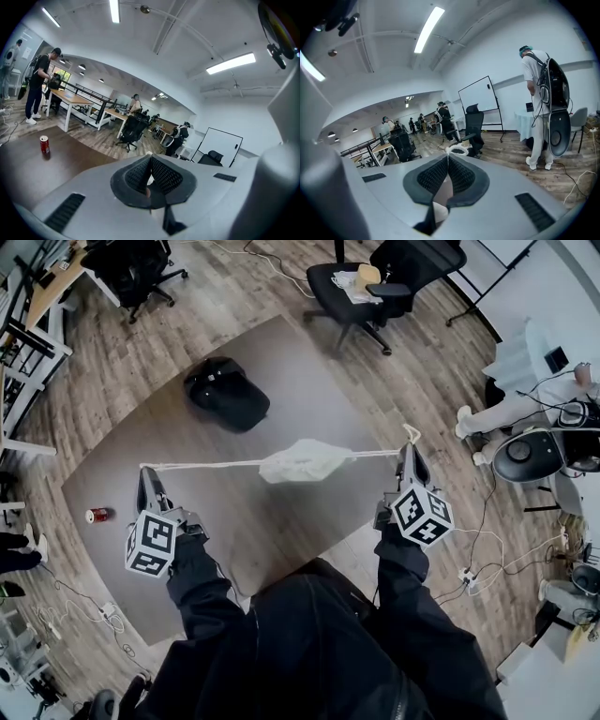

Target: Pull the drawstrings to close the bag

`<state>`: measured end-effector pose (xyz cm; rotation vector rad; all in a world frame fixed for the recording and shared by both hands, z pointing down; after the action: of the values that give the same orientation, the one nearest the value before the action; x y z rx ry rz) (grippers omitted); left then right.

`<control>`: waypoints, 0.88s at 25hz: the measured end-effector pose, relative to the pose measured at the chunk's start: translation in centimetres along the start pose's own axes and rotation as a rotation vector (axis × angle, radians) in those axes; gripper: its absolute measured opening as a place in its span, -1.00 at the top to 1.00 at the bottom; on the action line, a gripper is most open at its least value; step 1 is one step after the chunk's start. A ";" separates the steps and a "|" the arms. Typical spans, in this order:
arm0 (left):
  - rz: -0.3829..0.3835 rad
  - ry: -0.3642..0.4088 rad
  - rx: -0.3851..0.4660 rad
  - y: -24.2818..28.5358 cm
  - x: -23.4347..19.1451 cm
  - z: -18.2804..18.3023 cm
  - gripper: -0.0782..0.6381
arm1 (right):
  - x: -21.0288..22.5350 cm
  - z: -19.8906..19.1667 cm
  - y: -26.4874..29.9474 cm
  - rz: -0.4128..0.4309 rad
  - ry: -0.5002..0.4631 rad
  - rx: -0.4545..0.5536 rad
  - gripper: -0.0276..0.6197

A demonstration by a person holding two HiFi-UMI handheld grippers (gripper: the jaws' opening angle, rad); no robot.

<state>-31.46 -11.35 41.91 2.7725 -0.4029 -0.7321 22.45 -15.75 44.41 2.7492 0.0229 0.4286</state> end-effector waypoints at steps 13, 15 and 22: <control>-0.175 0.207 -0.211 1.9 6.5 -8.9 0.69 | -7.9 -5.6 1.8 0.231 -0.167 -0.142 0.84; -0.205 0.249 -0.254 2.1 7.5 -10.7 0.69 | -8.8 -7.3 2.0 0.251 -0.202 -0.191 0.84; -0.312 0.398 -0.425 1.5 10.5 -19.3 0.69 | -8.5 -13.9 2.2 0.259 -0.254 -0.352 0.84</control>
<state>-13.11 -12.98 54.05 2.5010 0.2420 -0.2638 10.14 -13.63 55.06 2.4400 -0.4346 0.1282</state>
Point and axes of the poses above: the fingertips, and each gripper's own axes: y forward along the fingers, x to its right, z out of its top, the point moved 2 cm from there along -y, backward along the fingers
